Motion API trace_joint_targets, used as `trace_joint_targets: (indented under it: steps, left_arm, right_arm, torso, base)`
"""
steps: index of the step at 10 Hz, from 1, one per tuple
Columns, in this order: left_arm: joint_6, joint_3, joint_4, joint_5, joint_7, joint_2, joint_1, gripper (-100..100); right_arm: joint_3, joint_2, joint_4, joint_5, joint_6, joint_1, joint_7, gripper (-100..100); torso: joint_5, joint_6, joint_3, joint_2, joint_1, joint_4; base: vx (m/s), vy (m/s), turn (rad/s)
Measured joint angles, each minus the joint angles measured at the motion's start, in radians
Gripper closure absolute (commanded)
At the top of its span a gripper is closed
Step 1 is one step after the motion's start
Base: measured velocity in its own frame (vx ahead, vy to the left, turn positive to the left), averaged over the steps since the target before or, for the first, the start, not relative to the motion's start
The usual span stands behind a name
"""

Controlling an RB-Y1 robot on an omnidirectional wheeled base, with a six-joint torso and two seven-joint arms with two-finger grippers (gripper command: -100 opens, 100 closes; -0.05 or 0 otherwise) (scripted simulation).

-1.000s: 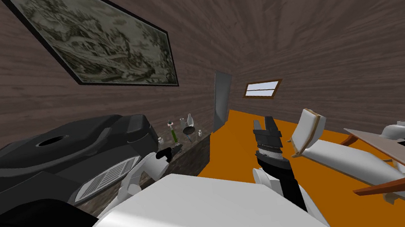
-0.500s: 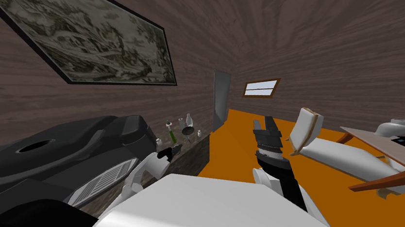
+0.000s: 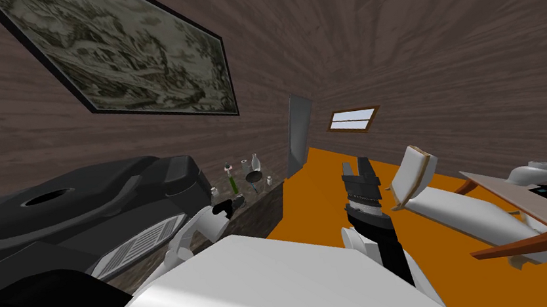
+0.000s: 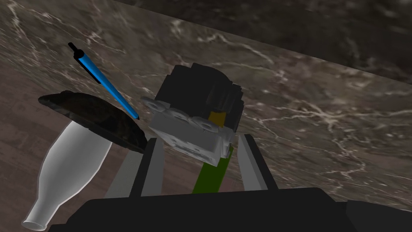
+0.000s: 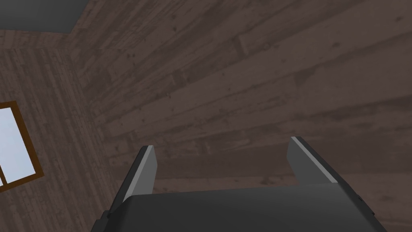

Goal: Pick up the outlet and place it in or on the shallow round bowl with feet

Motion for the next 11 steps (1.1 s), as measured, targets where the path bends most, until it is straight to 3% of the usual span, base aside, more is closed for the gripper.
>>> trace_joint_targets:
  steps: [1,4,5,6,11]
  left_arm:
    - [0.000,0.000,0.000,0.000,0.000,0.000,0.000,100]
    - [0.036,0.000,-0.052,0.004,0.000,0.008,0.012,100]
    - [0.039,0.000,-0.055,0.004,0.000,0.008,0.012,0]
    - [0.039,0.000,-0.054,0.005,0.001,0.008,0.012,100]
    - [0.032,0.123,-0.067,0.127,0.063,0.083,-0.095,100]
  right_arm:
    - [0.000,0.000,0.000,0.000,0.000,0.000,0.000,0]
    - [0.000,0.000,0.000,0.000,0.000,0.000,0.000,0]
    - [0.000,0.000,0.000,0.000,0.000,0.000,0.000,0]
    - [0.000,0.000,0.000,0.000,0.000,0.000,0.000,0]
    - [0.000,0.000,0.000,0.000,0.000,0.000,0.000,0]
  torso:
    - [0.000,0.000,0.000,0.000,0.000,0.000]
    - [-0.001,0.000,0.001,0.002,-0.001,0.000]
    - [-0.001,0.000,0.001,0.001,-0.001,0.000]
    - [-0.001,0.000,0.000,0.001,-0.001,0.000]
    - [-0.002,0.001,0.005,0.008,-0.004,0.003]
  base:
    - [-0.009,-0.004,0.051]
    - [-0.008,-0.004,0.029]
    - [0.000,0.000,0.000]
    - [-0.049,-0.010,-0.169]
    - [-0.109,-0.010,-0.172]
